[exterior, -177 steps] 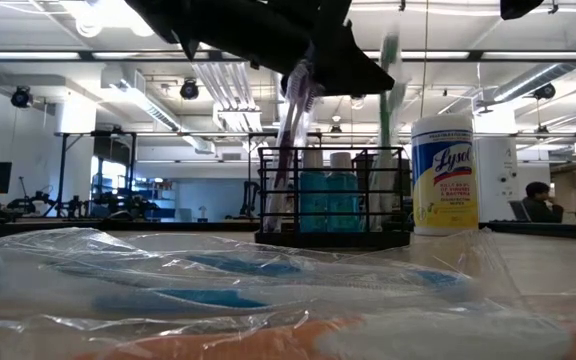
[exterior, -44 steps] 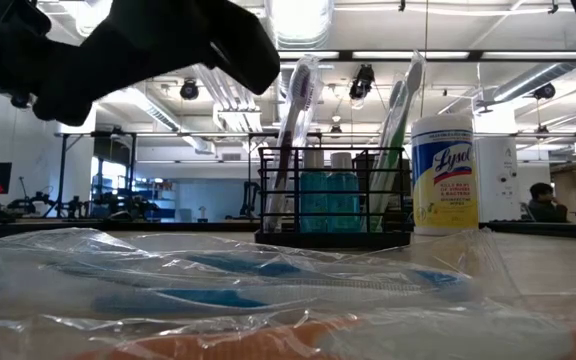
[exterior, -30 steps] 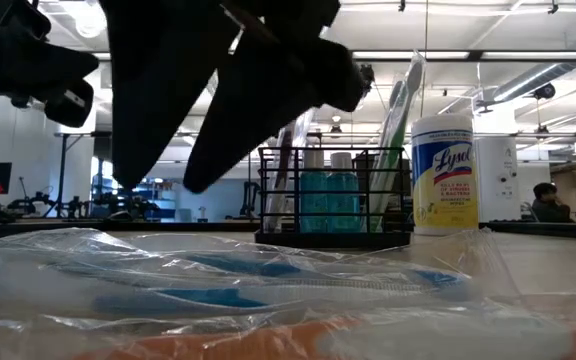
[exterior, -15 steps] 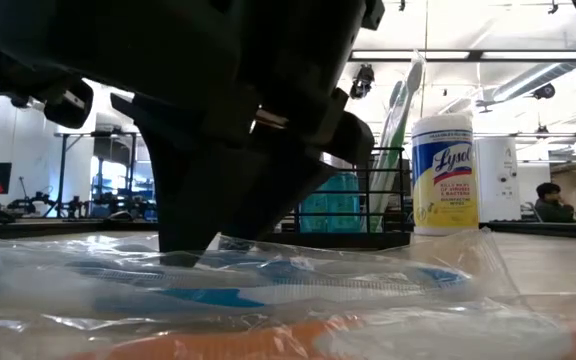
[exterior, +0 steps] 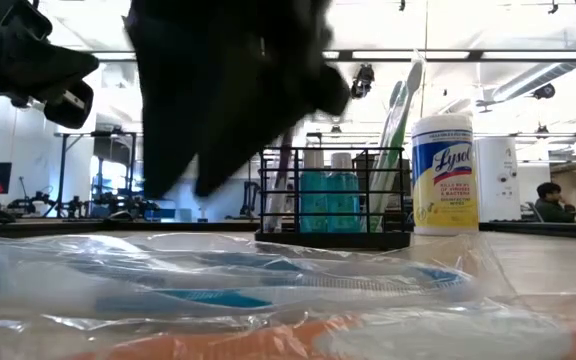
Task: Pick & Place toothbrushing station
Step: Put the top blue toothbrush into the mesh organizer
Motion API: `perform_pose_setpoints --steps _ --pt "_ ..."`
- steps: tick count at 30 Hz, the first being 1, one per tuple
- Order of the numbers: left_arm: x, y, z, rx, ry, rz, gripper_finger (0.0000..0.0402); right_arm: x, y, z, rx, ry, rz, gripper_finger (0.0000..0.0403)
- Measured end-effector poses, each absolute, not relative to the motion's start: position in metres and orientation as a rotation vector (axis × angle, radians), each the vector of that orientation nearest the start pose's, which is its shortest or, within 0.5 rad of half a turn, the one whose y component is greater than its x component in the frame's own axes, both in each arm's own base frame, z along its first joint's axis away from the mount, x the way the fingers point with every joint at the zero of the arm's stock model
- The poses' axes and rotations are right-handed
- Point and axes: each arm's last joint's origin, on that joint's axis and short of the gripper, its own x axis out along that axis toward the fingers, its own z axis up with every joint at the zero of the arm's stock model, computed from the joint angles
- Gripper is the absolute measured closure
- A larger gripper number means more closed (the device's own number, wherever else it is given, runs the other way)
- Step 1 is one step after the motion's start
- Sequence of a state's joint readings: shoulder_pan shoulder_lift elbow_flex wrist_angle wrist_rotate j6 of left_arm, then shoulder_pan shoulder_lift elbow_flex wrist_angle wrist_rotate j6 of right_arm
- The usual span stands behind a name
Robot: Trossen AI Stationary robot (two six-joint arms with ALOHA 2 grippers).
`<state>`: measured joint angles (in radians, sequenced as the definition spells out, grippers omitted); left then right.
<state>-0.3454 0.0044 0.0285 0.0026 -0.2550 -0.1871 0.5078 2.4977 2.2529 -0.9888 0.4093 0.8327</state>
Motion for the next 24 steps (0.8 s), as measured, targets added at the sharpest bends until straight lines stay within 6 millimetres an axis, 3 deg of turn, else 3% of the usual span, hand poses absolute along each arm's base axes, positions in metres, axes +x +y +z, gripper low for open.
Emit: perform_pose_setpoints --steps 3,7,18,24 --pt "0.092 -0.025 0.173 -0.201 -0.016 -0.093 0.0390 0.456 0.243 0.184 0.181 1.018 -0.320 0.0256" --pt "0.092 -0.025 0.173 -0.204 -0.016 -0.094 0.0390 0.458 0.242 0.185 0.182 1.046 -0.274 0.0255" --pt "0.092 -0.026 0.173 -0.212 -0.014 -0.098 0.0390 0.469 0.202 0.158 0.328 1.191 -0.316 0.0200" --pt "0.092 -0.026 0.173 -0.212 -0.013 -0.100 0.0390 0.467 0.193 0.142 0.338 1.264 -0.296 0.0204"
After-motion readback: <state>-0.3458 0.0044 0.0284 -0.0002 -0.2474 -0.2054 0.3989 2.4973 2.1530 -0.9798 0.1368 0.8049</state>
